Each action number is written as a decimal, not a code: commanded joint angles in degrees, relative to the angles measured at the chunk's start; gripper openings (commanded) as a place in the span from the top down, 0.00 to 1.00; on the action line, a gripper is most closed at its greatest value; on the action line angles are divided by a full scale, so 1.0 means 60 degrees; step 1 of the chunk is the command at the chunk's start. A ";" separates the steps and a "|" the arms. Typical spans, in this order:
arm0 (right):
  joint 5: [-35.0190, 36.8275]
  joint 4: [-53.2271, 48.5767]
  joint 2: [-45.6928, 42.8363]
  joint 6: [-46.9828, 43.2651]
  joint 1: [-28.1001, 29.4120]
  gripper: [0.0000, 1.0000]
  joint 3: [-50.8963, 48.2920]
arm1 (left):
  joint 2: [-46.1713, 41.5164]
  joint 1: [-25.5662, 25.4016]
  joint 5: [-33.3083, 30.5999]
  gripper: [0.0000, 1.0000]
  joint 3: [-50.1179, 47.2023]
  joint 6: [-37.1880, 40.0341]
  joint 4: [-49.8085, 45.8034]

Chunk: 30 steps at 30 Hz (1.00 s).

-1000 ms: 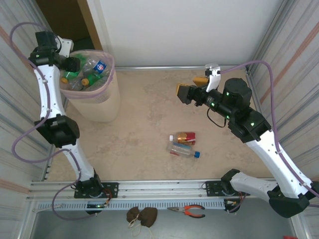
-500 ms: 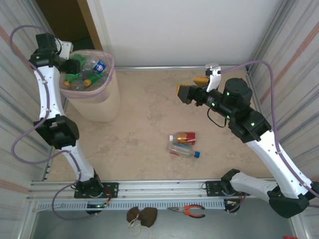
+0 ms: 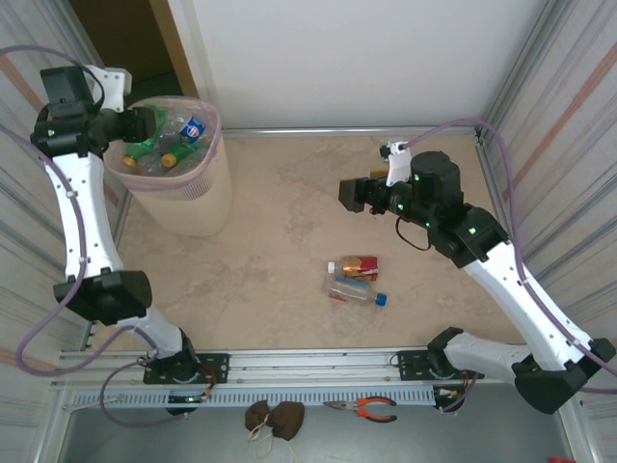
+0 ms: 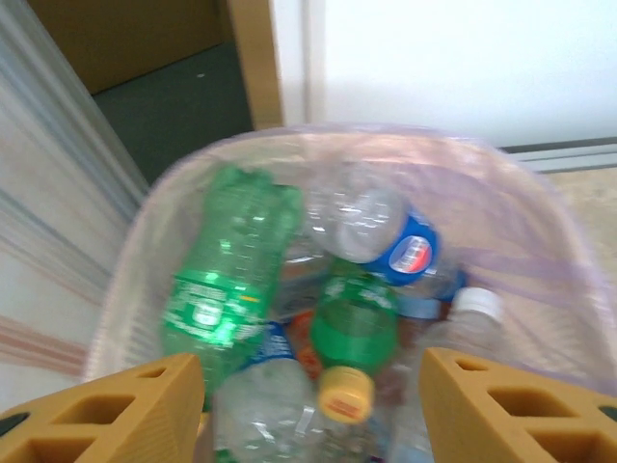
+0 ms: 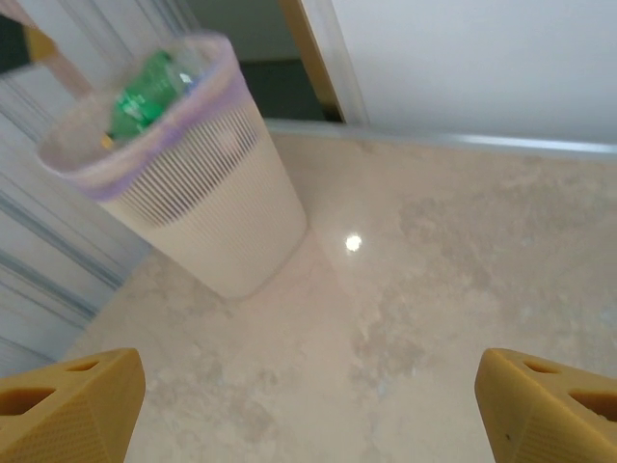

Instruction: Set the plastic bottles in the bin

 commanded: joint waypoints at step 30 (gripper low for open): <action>0.1201 -0.4172 0.4891 -0.5262 0.3211 0.30 -0.0567 | -0.4750 -0.3879 0.1792 0.41 -0.8015 -0.3489 0.3629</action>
